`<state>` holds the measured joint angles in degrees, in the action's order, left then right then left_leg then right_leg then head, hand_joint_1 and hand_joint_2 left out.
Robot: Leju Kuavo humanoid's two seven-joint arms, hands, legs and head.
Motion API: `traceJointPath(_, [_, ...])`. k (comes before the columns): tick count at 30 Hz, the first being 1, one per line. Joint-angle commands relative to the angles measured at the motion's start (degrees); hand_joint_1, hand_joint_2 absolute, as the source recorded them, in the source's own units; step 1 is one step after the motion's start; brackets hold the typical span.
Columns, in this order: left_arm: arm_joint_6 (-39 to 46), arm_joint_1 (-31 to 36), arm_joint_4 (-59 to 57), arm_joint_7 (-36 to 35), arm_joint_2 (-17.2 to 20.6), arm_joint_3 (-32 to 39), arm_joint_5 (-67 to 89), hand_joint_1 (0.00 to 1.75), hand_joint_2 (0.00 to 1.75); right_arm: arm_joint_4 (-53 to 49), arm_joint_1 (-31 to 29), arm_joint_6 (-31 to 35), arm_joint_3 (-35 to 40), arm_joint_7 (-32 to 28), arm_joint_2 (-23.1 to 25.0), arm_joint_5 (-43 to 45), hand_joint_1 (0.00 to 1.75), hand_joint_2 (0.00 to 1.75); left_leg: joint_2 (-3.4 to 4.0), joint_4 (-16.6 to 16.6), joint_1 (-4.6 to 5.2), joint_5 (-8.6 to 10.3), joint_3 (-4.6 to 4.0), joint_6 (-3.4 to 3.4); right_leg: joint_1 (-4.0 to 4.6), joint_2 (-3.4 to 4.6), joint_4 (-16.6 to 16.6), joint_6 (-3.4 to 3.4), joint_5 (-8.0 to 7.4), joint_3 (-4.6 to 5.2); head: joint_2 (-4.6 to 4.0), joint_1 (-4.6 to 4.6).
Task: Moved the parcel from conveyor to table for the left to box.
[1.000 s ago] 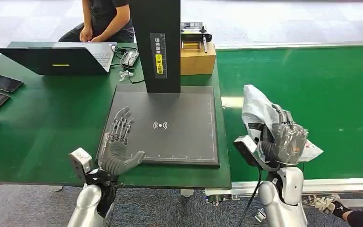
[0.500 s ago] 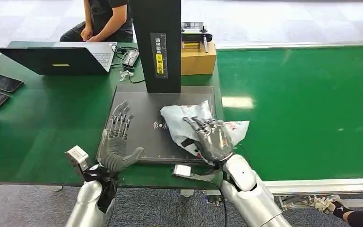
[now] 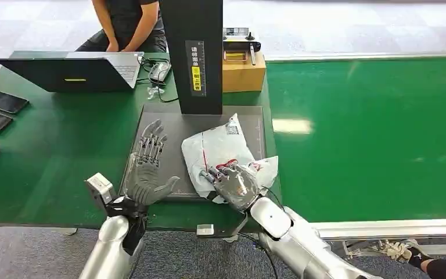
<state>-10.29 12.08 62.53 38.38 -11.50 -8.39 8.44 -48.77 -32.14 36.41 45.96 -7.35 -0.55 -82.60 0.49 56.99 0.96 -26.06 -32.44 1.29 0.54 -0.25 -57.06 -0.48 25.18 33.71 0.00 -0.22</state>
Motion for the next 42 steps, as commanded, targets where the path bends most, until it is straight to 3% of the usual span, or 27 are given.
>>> traceJointPath(1, [-0.1,3.1,-7.0,0.4,1.5,-1.6,0.0,0.00,1.75,18.3,-8.9,3.6,4.3,2.9,-1.4,-1.3,1.75,1.75,-0.12,-0.1,-0.01,0.06,0.17,-0.17,-0.02,-0.06,0.1,0.11,-0.03,-0.19,0.00,0.02])
traceJointPath(7, [0.0,3.5,-7.2,0.6,1.3,-1.9,-0.4,0.00,1.75,12.3,-9.0,3.6,1.4,3.6,-4.2,-1.5,1.75,1.75,-0.15,0.0,0.00,0.07,0.08,-0.08,-0.02,-0.11,0.0,0.11,-0.02,-0.10,0.00,0.00])
traceJointPath(13, [0.1,4.5,-7.8,0.5,1.1,-2.1,-0.7,0.00,1.75,6.1,-6.9,3.6,-3.3,-1.3,-4.0,1.0,1.75,1.75,-0.14,0.0,0.01,0.06,0.05,-0.06,-0.03,-0.10,0.0,0.09,0.00,-0.08,0.00,0.02])
traceJointPath(14, [0.1,4.9,-7.9,0.3,1.1,-2.1,-0.9,0.00,1.75,6.8,-6.8,3.6,-4.7,-5.0,-3.1,4.4,0.30,1.75,-0.15,0.0,-0.02,0.06,0.13,-0.13,-0.02,-0.08,0.1,0.12,0.00,-0.15,0.00,0.00])
traceJointPath(15, [0.1,5.1,-7.9,0.1,1.2,-2.2,-0.9,0.00,1.75,6.6,-6.3,3.6,-6.1,-8.4,-2.8,6.7,0.00,1.75,-0.14,0.0,-0.01,0.05,0.07,-0.10,-0.02,-0.09,0.0,0.10,0.00,-0.10,0.00,0.02])
traceJointPath(16, [0.1,5.2,-7.9,0.0,1.2,-2.2,-1.0,0.00,1.75,6.9,-6.1,3.6,-6.6,-9.2,-2.5,7.2,0.00,1.75,-0.09,0.0,-0.01,0.05,0.05,-0.05,-0.01,-0.05,0.0,0.08,-0.02,-0.06,0.00,0.00])
traceJointPath(19, [0.3,4.9,-7.8,-0.1,1.5,-2.3,-1.1,0.00,1.75,10.2,-5.0,3.6,-9.1,-20.3,-0.8,18.3,0.00,1.75,-0.14,-0.1,-0.05,0.06,0.17,-0.15,0.01,-0.07,0.1,0.10,-0.02,-0.19,0.00,0.00])
traceJointPath(21, [0.3,4.5,-7.4,0.0,1.9,-2.5,-1.5,0.00,1.75,12.5,-5.1,-2.8,-9.5,-31.8,-0.2,32.8,0.00,1.75,-0.14,-0.1,-0.05,0.08,0.23,-0.17,0.01,-0.07,0.2,0.11,-0.03,-0.26,0.00,0.02])
traceJointPath(24, [0.5,3.6,-6.4,0.0,2.4,-2.5,-2.1,0.00,1.75,6.6,-3.6,-8.5,-7.9,-32.7,-2.2,42.2,0.00,1.75,-0.05,-0.1,-0.03,0.05,0.17,-0.11,0.00,0.01,0.1,0.09,-0.03,-0.18,0.00,0.00])
traceJointPath(30, [1.2,2.1,-4.8,-0.1,2.8,-1.7,-2.6,0.00,1.75,-5.7,0.7,-13.1,-8.6,-32.7,-4.5,54.3,0.00,1.75,-0.07,0.0,-0.02,0.03,0.10,-0.08,0.00,-0.02,0.1,0.09,-0.01,-0.12,0.00,0.00])
traceJointPath(32, [-1.6,1.1,-3.7,-1.4,2.5,-0.3,-6.1,0.00,1.75,-12.6,3.7,-19.8,-11.3,-30.8,-5.2,62.4,0.00,1.75,-0.07,0.0,-0.03,0.02,0.12,-0.10,0.00,-0.01,0.1,0.10,0.01,-0.14,0.00,0.00])
traceJointPath(42, [-13.4,-1.7,-2.7,-4.8,2.7,1.6,-17.8,0.00,1.75,-27.6,13.6,-24.4,-20.6,-29.7,-6.6,69.6,0.00,1.75,-0.21,-0.1,-0.04,0.02,0.11,-0.13,0.01,-0.15,0.1,0.11,0.05,-0.16,0.00,0.00])
